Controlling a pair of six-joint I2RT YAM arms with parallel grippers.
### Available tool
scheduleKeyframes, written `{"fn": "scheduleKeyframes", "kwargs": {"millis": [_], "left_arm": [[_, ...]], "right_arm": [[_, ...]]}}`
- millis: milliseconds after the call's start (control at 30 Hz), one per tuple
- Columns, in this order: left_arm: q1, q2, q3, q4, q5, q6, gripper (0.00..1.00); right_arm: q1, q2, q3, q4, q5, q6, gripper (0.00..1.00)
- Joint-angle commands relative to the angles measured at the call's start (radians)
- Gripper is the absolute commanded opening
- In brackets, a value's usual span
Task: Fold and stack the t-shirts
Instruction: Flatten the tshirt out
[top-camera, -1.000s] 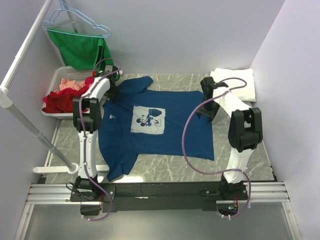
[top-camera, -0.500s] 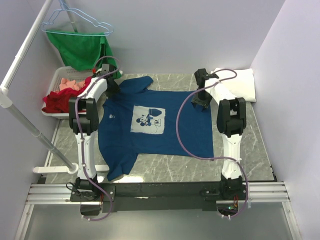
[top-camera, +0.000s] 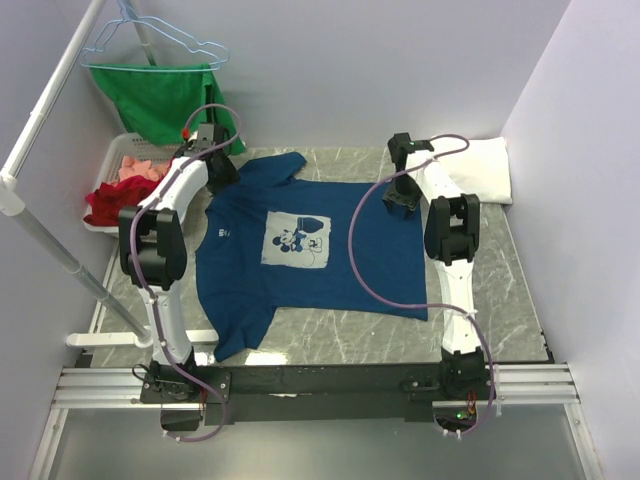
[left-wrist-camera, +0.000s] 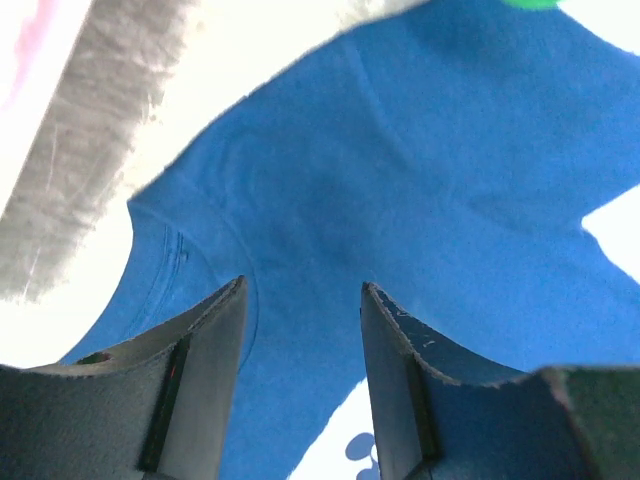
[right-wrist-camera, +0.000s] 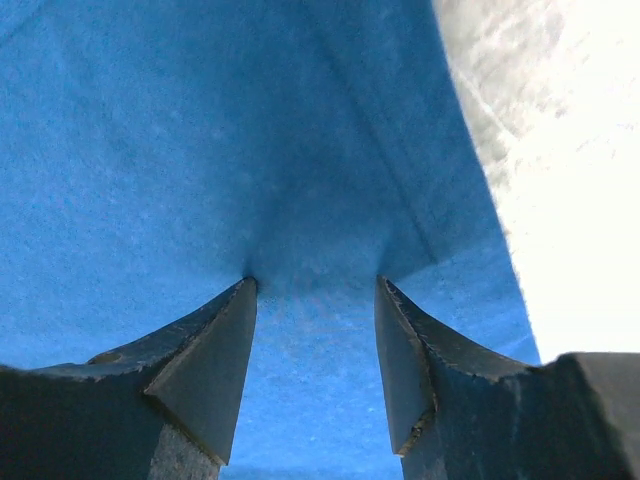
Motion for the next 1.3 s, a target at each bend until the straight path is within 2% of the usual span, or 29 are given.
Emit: {"fn": "scheduleKeyframes", "kwargs": {"millis": [0,600,833,967,1167,1267], "left_arm": [[-0.011,-0.092,-0.056,0.026,0.038,0.046,0.55],[-0.015,-0.239,-0.191,0.011,0.116,0.135,0.55],[-0.018,-0.260,-0.226,0.025,0.131,0.156,0.55],[-0.020,-0.254,-0.226,0.038,0.147,0.155,0.55],[-0.020,-0.244,-0.219,0.058,0.141,0.150,0.55],[-0.020,-0.231,-0.206,0.057,0.132,0.145,0.55]], "right_arm": [[-0.036,0.044,0.090,-0.059,0.004,0.001,0.58],[-0.150,0.130,0.217,0.064,-0.220,0.070,0.60],[-0.149,0.087,0.159,0.150,-0.250,0.067,0.59],[-0.147,-0.017,0.075,0.243,-0.214,0.044,0.59],[-0.126,-0.146,0.073,0.210,-0.080,0.007,0.58],[-0.089,-0.224,0.009,0.205,-0.023,-0.039,0.59]]}}
